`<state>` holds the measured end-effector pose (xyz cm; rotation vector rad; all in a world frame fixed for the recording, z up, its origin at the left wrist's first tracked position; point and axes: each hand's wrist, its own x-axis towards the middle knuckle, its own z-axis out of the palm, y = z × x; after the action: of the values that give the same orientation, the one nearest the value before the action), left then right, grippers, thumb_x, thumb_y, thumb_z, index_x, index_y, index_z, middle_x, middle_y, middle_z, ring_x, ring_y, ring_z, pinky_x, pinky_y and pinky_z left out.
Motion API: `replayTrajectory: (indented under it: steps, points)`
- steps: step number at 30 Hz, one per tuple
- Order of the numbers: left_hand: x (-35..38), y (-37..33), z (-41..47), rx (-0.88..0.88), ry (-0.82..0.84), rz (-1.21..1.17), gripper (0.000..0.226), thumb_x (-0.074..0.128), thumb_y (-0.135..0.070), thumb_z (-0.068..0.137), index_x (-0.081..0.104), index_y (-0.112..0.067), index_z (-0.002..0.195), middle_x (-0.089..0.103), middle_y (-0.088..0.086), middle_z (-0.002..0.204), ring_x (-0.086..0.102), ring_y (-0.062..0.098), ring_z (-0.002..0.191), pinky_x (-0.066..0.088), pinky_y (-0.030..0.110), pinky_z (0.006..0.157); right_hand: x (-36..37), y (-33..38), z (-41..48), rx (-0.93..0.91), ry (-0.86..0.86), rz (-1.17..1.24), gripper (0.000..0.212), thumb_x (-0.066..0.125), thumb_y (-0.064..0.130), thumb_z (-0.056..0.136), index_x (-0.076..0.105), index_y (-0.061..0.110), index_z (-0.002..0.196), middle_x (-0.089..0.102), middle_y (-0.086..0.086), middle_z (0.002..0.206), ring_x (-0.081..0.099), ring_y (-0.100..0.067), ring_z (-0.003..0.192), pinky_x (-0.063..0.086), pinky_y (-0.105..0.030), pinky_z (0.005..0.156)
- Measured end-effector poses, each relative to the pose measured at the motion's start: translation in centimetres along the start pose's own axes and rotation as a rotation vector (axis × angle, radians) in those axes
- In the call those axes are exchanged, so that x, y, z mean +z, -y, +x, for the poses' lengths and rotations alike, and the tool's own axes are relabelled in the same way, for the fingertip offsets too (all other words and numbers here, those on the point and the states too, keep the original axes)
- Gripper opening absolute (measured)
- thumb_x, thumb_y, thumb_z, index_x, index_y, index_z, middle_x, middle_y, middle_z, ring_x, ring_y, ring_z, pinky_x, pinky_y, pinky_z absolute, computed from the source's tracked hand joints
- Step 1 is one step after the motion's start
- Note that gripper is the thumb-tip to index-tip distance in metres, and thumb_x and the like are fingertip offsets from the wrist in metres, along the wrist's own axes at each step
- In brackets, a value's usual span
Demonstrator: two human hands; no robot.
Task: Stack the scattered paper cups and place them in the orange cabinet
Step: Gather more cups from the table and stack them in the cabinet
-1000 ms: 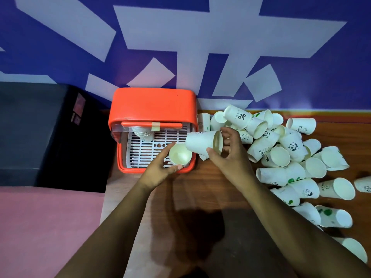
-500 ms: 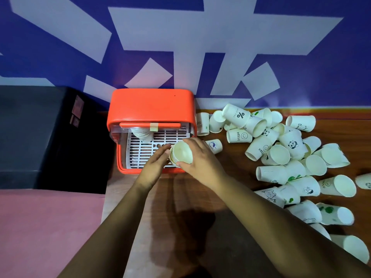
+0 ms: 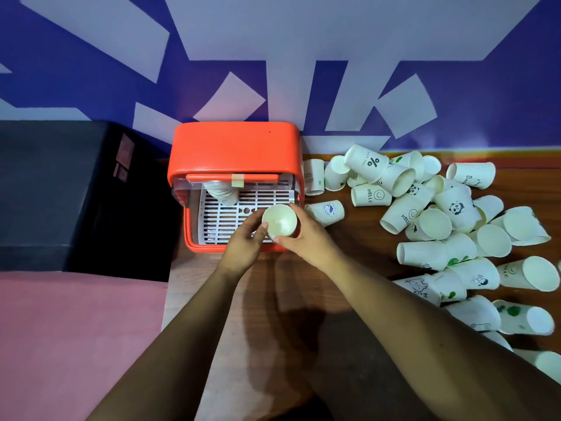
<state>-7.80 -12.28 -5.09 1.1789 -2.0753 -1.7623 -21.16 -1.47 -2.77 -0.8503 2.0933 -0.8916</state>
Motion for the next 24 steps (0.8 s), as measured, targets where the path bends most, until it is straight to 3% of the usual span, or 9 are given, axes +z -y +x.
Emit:
replayTrajectory:
  steps: [3, 5, 7, 10, 12, 16, 20, 22, 24]
  points:
    - [0.2, -0.7, -1.1, -0.036, -0.158, 0.031, 0.042, 0.056, -0.025, 0.102, 0.049, -0.014, 0.142, 0.046, 0.002, 0.14, 0.054, 0.015, 0.121, 0.043, 0.023, 0.097, -1.4, -0.8, -1.5, 0.005, -0.003, 0.051, 0.083, 0.079, 0.042, 0.073, 0.04, 0.025, 0.145, 0.05, 0.012, 0.14, 0.046, -0.004, 0.129, 0.04, -0.033, 0.11]
    - [0.4, -1.6, -2.6, 0.026, -0.262, 0.104, 0.03, 0.057, -0.018, 0.099, 0.055, -0.015, 0.128, 0.043, 0.005, 0.129, 0.054, 0.016, 0.11, 0.042, 0.018, 0.091, -3.2, -2.0, -3.7, 0.026, -0.034, 0.045, 0.072, 0.076, 0.034, 0.081, 0.043, 0.021, 0.143, 0.049, 0.009, 0.138, 0.046, -0.006, 0.128, 0.042, -0.035, 0.109]
    - [1.4, -2.4, -4.4, 0.113, -0.258, 0.149, 0.021, 0.059, -0.013, 0.096, 0.057, -0.017, 0.116, 0.045, 0.002, 0.118, 0.055, 0.012, 0.099, 0.042, 0.013, 0.082, -5.6, -3.8, -6.3, 0.047, -0.114, -0.019, 0.059, 0.074, 0.03, 0.084, 0.049, 0.021, 0.137, 0.052, 0.003, 0.135, 0.05, -0.009, 0.123, 0.046, -0.036, 0.104]
    - [4.3, -3.5, -5.7, 0.224, -0.048, 0.175, 0.015, 0.06, -0.006, 0.094, 0.058, -0.018, 0.103, 0.05, -0.003, 0.102, 0.056, 0.003, 0.082, 0.043, 0.014, 0.072, -9.3, -7.3, -10.1, 0.072, -0.2, -0.124, 0.048, 0.07, 0.025, 0.088, 0.053, 0.016, 0.132, 0.054, 0.004, 0.127, 0.049, -0.006, 0.117, 0.042, -0.027, 0.098]
    - [7.1, -4.4, -5.7, 0.278, 0.099, 0.207, 0.014, 0.062, -0.004, 0.092, 0.058, -0.016, 0.096, 0.055, 0.001, 0.099, 0.053, 0.004, 0.078, 0.041, 0.015, 0.071, -11.8, -9.6, -11.6, 0.103, -0.292, -0.197, 0.043, 0.069, 0.02, 0.088, 0.056, 0.011, 0.128, 0.058, 0.0, 0.124, 0.053, -0.014, 0.116, 0.038, -0.024, 0.095]
    - [14.2, -5.9, -4.6, 0.265, 0.294, 0.301, 0.01, 0.067, -0.015, 0.091, 0.06, -0.016, 0.097, 0.058, 0.002, 0.101, 0.057, 0.013, 0.085, 0.044, 0.024, 0.079, -16.7, -13.3, -13.5, 0.187, -0.424, -0.286, 0.039, 0.064, 0.017, 0.088, 0.058, 0.003, 0.124, 0.059, -0.015, 0.125, 0.053, -0.031, 0.121, 0.04, -0.035, 0.102]
    - [22.9, -6.3, -3.6, 0.254, 0.477, 0.452, 0.044, 0.074, -0.038, 0.087, 0.058, -0.012, 0.119, 0.06, 0.009, 0.117, 0.058, 0.022, 0.103, 0.04, 0.028, 0.08, -20.8, -16.2, -14.6, 0.3, -0.45, -0.289, 0.043, 0.063, 0.016, 0.091, 0.055, 0.004, 0.131, 0.052, -0.016, 0.134, 0.048, -0.031, 0.127, 0.038, -0.037, 0.106]
    - [26.5, -5.9, -3.4, 0.263, 0.598, 0.561, 0.072, 0.078, -0.049, 0.08, 0.05, -0.014, 0.136, 0.054, 0.012, 0.133, 0.055, 0.027, 0.118, 0.047, 0.035, 0.094, -22.0, -17.7, -15.1, 0.33, -0.441, -0.267, 0.044, 0.062, 0.019, 0.091, 0.054, 0.007, 0.133, 0.05, -0.015, 0.136, 0.048, -0.029, 0.127, 0.041, -0.041, 0.106]
    - [28.8, -4.7, -3.5, 0.279, 0.659, 0.709, 0.079, 0.08, -0.046, 0.078, 0.045, -0.012, 0.141, 0.05, 0.014, 0.138, 0.052, 0.031, 0.124, 0.047, 0.044, 0.102, -22.3, -18.7, -15.6, 0.322, -0.42, -0.274, 0.044, 0.063, 0.021, 0.091, 0.054, 0.006, 0.132, 0.052, -0.016, 0.134, 0.05, -0.031, 0.125, 0.044, -0.045, 0.103]
